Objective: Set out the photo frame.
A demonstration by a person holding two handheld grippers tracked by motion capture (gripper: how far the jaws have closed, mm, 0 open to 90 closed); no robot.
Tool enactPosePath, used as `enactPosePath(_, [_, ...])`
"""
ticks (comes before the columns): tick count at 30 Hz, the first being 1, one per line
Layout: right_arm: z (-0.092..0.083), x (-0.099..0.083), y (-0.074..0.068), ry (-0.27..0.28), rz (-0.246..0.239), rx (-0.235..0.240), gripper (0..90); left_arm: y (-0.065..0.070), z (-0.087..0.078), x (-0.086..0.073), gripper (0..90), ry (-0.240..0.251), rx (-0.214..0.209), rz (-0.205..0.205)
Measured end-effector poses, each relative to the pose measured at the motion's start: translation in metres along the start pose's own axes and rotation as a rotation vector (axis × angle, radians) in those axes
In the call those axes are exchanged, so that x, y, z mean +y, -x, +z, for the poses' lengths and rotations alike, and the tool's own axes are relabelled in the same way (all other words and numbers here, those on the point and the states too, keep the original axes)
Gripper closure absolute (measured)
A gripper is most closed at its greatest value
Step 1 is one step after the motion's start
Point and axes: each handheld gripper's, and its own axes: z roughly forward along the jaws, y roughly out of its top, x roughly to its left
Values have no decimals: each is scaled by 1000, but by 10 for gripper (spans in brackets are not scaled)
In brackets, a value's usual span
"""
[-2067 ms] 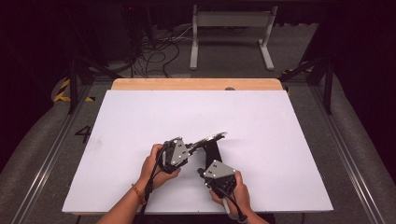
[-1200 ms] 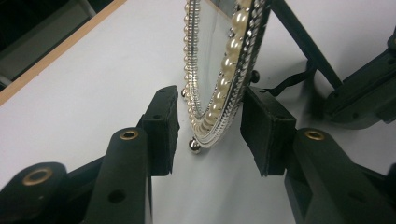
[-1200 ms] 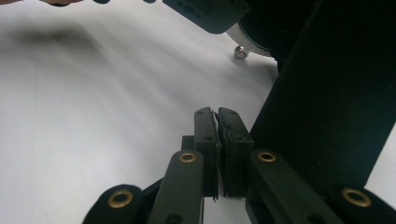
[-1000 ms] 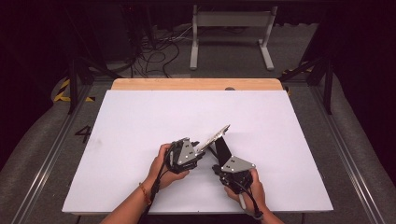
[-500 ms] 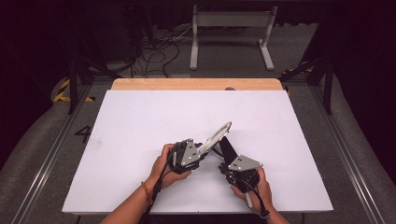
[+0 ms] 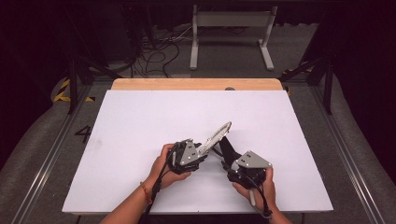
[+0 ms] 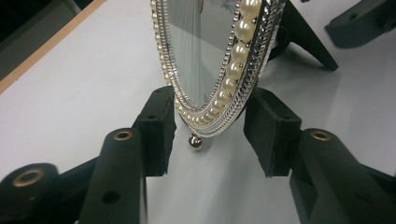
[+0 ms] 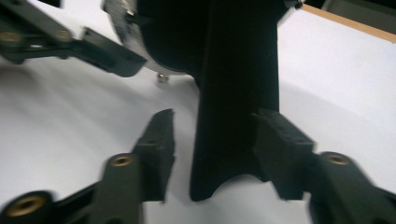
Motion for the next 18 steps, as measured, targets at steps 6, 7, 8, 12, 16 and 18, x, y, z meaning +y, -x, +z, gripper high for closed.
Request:
enactPosePath(6, [20, -4, 3, -45, 12, -56, 342, 5, 11, 2, 452, -19, 29, -5])
enactPosePath(7, [22, -5, 3, -53, 14, -53, 338, 6, 13, 3, 451, -17, 39, -7])
enactPosePath(8, [24, -5, 3, -57, 17, -63, 337, 7, 15, 4, 453, -23, 58, -11])
enactPosePath(12, [27, -7, 5, -69, 19, -67, 348, 8, 18, 3, 583, -15, 91, -16])
enactPosePath(16, [26, -9, 8, -76, 24, -54, 362, 10, 18, 3, 748, -10, 81, -1])
enactPosePath(18, [25, -9, 9, -76, 31, -47, 365, 14, 18, 5, 765, -23, 109, 31])
